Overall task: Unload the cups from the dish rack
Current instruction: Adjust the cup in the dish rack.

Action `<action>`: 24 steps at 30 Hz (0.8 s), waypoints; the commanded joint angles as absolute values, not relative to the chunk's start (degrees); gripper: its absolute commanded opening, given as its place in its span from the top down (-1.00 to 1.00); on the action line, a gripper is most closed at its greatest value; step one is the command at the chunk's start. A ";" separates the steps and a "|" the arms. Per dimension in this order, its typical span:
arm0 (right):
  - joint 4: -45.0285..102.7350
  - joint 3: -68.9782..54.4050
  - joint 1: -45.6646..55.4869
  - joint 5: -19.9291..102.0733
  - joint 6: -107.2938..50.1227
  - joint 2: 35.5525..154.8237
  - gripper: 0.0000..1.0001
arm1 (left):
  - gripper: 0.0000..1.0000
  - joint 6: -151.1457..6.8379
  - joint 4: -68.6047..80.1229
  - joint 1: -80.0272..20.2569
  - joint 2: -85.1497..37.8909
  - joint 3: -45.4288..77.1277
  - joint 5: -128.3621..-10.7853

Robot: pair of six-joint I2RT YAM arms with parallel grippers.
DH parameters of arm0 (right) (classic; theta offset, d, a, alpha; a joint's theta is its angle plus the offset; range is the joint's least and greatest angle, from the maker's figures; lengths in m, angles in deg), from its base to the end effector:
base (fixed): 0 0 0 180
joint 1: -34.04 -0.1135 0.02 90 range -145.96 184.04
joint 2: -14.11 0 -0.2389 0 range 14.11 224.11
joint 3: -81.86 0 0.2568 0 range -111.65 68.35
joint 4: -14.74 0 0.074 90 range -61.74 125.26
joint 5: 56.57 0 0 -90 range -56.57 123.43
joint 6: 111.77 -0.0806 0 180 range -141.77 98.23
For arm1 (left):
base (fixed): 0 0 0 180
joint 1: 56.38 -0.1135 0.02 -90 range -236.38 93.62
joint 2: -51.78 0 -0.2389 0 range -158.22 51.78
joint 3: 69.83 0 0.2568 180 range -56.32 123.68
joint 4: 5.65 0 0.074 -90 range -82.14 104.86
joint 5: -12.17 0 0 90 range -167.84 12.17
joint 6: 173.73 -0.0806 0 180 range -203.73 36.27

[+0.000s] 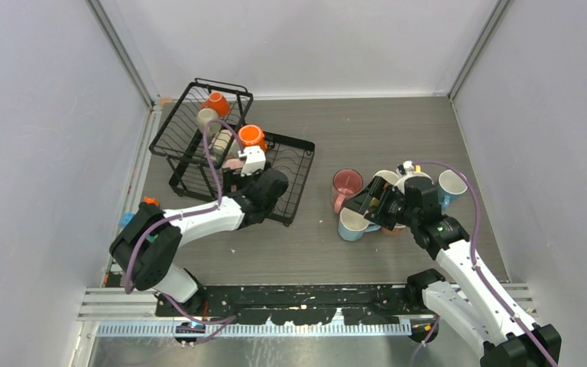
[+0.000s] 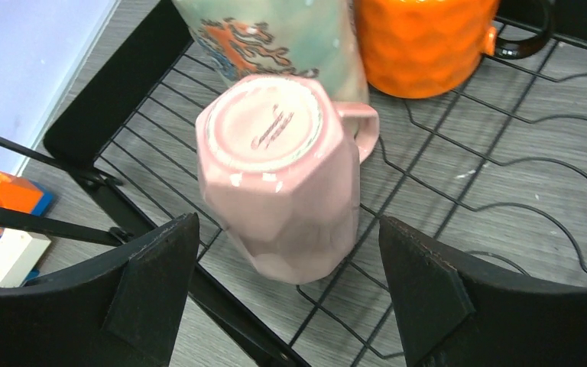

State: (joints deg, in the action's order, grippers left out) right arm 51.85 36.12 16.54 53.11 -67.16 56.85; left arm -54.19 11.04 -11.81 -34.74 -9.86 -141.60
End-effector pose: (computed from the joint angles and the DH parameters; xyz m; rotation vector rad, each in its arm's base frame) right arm 0.2065 0.0936 0.2050 0.3479 2.2764 0.9739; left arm 0.2752 -0.1696 0.1621 -0.2494 1.8851 0.4333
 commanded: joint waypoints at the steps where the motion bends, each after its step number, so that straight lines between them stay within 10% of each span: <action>1: 50.14 36.35 16.67 53.56 -66.95 55.95 -1.00 | -0.78 -52.88 8.13 -9.94 -35.23 -7.82 -141.83; 24: 49.98 37.10 16.64 53.47 -66.52 55.64 -1.00 | -0.94 -55.63 8.49 -11.86 -35.50 -7.06 -147.36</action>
